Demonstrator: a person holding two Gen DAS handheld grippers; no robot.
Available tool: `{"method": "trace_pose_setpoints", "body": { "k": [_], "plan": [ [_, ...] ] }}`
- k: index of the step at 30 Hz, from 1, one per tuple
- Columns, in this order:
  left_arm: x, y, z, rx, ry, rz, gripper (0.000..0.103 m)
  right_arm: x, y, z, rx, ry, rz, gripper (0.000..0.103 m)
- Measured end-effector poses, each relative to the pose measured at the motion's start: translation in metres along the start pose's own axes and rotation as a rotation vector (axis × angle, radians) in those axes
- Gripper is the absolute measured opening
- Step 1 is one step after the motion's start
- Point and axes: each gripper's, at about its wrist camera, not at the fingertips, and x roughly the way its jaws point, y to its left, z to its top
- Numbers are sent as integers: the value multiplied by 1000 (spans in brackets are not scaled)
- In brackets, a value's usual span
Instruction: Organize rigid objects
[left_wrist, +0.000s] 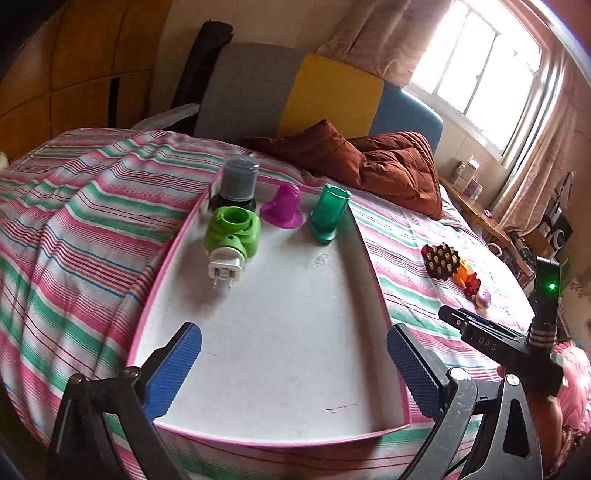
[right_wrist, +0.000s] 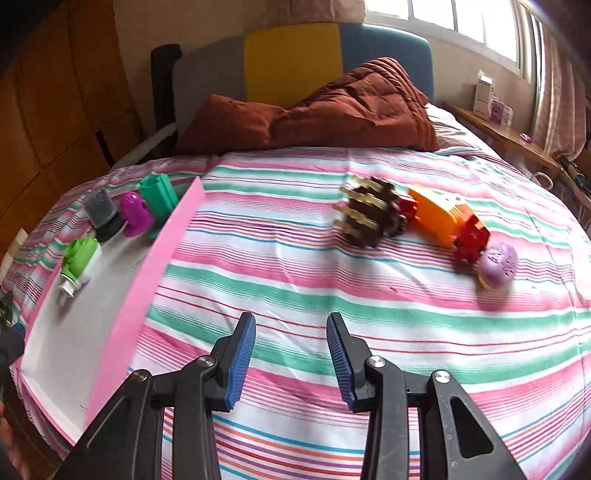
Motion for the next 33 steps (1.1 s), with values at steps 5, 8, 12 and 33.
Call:
{"method": "trace_pose_setpoints", "body": {
  "k": [5, 8, 12, 33],
  "plan": [
    [-4, -18, -5, 42, 8, -15, 101, -11, -42, -15, 64, -13, -54, 40],
    [-5, -30, -8, 69, 14, -24, 102, -17, -64, -20, 109, -26, -79, 40],
    [-6, -46, -13, 106, 37, -75, 102, -22, -90, -24, 169, -42, -114, 40],
    [-9, -91, -26, 257, 69, -64, 102, 38, -209, 51, 535, -9, -155, 45]
  ]
}}
